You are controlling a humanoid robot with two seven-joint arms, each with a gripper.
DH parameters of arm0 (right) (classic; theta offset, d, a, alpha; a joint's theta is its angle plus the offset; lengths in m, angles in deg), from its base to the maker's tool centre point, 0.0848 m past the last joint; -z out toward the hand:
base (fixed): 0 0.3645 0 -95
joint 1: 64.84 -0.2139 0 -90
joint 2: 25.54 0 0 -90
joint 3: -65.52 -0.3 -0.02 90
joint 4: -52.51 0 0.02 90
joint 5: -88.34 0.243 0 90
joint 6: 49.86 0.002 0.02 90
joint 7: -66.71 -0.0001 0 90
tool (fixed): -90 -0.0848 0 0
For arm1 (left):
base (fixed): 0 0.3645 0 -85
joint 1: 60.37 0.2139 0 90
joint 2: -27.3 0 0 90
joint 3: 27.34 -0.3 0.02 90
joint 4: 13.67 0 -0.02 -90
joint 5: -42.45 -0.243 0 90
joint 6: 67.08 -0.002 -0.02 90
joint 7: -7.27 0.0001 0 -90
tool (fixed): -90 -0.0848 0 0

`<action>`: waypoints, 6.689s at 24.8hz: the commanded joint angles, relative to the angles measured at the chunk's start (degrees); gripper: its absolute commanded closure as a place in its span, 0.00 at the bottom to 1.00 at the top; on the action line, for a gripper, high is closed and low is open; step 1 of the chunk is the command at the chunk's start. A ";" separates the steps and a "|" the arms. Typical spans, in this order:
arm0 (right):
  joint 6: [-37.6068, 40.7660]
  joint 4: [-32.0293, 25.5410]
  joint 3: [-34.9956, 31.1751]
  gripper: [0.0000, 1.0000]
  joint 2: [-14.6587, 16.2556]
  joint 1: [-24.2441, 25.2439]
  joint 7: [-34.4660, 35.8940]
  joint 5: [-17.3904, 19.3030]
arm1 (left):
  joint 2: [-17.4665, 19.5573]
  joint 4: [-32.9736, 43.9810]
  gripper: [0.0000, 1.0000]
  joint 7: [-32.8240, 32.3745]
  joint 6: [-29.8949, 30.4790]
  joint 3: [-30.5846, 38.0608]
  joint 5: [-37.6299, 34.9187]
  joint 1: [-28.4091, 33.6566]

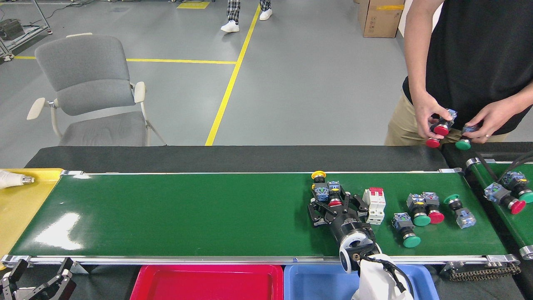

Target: Pick switch part from conveyor to tray

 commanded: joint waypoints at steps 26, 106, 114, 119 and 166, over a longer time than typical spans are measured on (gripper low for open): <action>-9.72 -31.27 -11.85 0.01 0.10 31.41 6.33 0.15 | -1.33 2.65 0.00 0.59 7.05 -0.86 0.38 0.45; -12.97 -18.70 -2.80 0.00 -0.78 15.24 -4.74 -4.51 | -16.54 -3.33 0.00 -6.44 -3.23 -24.50 -16.67 -18.36; -12.80 -14.13 1.42 0.00 -1.57 11.55 -4.83 -4.34 | -16.45 -10.63 0.03 -6.44 -5.69 -24.42 -16.67 -24.33; -12.97 -6.83 1.42 0.00 -3.51 6.19 -4.74 -4.25 | -15.48 -16.78 0.77 -5.82 -8.06 -24.24 -15.53 -27.67; -7.17 -31.35 -26.97 0.00 -1.13 21.92 0.18 -3.63 | -12.85 16.27 0.94 -3.45 18.39 -35.75 -5.24 0.54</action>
